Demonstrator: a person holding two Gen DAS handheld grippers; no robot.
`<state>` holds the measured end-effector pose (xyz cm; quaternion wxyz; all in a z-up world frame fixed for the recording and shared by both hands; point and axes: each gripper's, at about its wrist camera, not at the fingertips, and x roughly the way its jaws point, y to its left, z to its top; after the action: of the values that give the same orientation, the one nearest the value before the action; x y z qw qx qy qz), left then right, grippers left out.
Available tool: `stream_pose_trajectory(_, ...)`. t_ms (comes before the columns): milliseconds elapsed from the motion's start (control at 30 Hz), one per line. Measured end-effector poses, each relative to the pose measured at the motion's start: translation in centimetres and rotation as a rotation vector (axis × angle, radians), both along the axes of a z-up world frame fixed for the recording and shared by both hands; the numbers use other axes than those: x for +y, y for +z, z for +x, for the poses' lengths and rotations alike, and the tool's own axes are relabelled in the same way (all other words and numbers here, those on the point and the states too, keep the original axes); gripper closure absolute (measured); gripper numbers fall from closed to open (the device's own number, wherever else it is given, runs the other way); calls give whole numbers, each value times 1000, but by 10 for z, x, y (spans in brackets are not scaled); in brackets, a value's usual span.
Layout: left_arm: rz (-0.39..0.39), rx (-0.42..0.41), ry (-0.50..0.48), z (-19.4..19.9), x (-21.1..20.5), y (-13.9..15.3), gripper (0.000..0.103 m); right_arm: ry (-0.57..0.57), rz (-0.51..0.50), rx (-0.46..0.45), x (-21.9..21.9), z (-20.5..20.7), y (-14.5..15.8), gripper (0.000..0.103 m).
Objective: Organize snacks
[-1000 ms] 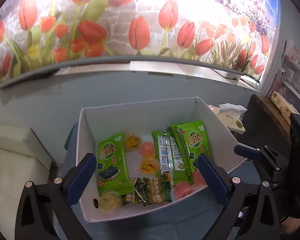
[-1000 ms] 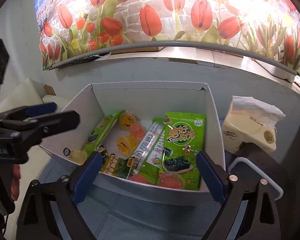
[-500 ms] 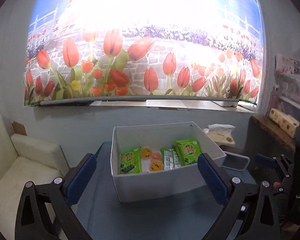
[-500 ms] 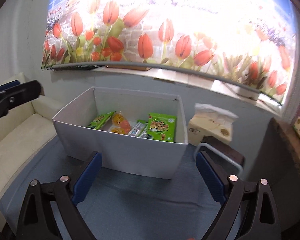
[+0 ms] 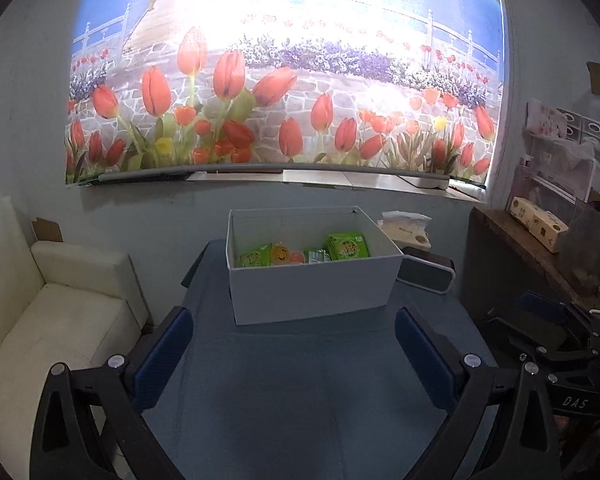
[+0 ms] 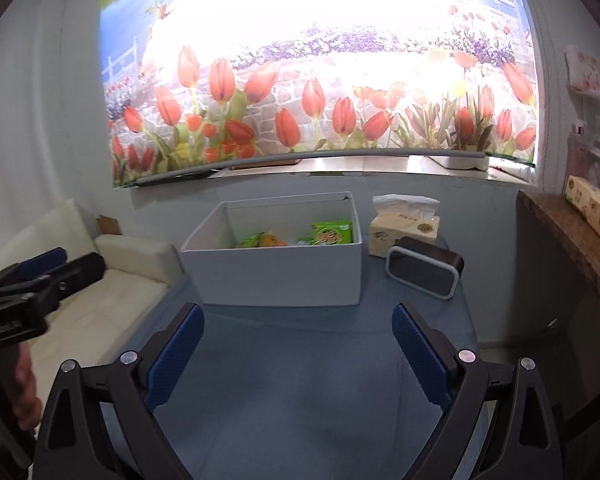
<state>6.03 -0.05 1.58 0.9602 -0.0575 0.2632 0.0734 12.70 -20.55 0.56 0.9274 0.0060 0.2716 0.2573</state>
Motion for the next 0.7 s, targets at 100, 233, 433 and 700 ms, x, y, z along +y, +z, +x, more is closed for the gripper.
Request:
stream_pose_trajectory(100,-22,33,-6,-17,-1,-1,0,37,-28,-18,0,-22,2,5)
stream_pose_trajectory(233,11,49,-10,-34,-7,-4,0,52,-54,-27,1,-41,3,5)
stream_pose_trajectory(433,12,72,-42,-50,-14,-9,0,60,-44,-11,4,-55,2,5)
stream_pose_trajectory(700,-2,64,-64,-59,-17,-6,0,73,-65,-32,10,-65,7,5)
